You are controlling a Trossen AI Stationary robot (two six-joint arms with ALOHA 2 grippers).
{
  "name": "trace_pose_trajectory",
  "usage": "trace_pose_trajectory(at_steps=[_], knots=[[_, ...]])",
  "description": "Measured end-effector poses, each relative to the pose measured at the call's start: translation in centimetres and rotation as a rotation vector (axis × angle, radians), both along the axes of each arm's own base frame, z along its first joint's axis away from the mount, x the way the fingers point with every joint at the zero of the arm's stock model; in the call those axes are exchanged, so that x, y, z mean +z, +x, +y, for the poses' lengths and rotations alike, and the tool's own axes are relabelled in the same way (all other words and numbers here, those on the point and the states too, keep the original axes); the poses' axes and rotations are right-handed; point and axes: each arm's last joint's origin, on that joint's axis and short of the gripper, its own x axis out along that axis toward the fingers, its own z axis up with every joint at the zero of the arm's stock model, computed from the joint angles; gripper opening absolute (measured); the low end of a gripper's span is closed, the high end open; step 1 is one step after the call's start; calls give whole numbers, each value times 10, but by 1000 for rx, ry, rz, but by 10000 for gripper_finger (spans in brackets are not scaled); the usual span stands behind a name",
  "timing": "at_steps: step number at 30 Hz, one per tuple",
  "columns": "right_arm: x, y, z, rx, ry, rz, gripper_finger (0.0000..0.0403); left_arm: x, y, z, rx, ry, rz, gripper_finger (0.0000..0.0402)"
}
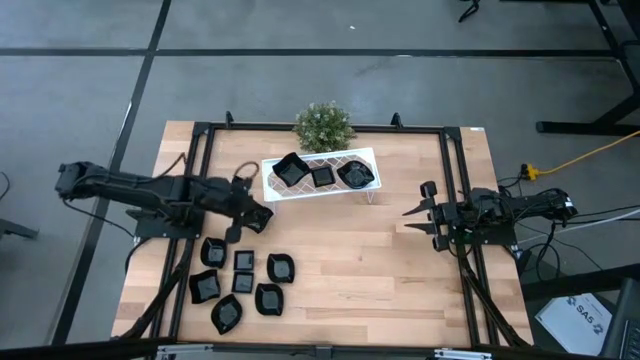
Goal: Pick & Place Mini shaped plates
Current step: Stack the distorted square plate on top of the distorted square plate on the shelf
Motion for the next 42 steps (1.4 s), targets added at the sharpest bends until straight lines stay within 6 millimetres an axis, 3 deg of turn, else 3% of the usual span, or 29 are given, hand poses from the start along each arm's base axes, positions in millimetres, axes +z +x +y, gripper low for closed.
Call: trace_pose_trajectory(at_steps=[4,10,16,29,42], knots=[[0,0,0,0,0,0,129,1,-1,-15,-28,-60,110,100],[0,0,0,0,0,0,129,6,3,-35,-67,30,218,100],[0,0,0,0,0,0,129,-8,11,-47,-68,90,366,100],[0,0,0,0,0,0,129,-49,20,-54,-4,291,633,100],[0,0,0,0,0,0,129,-43,23,-55,22,252,608,100]])
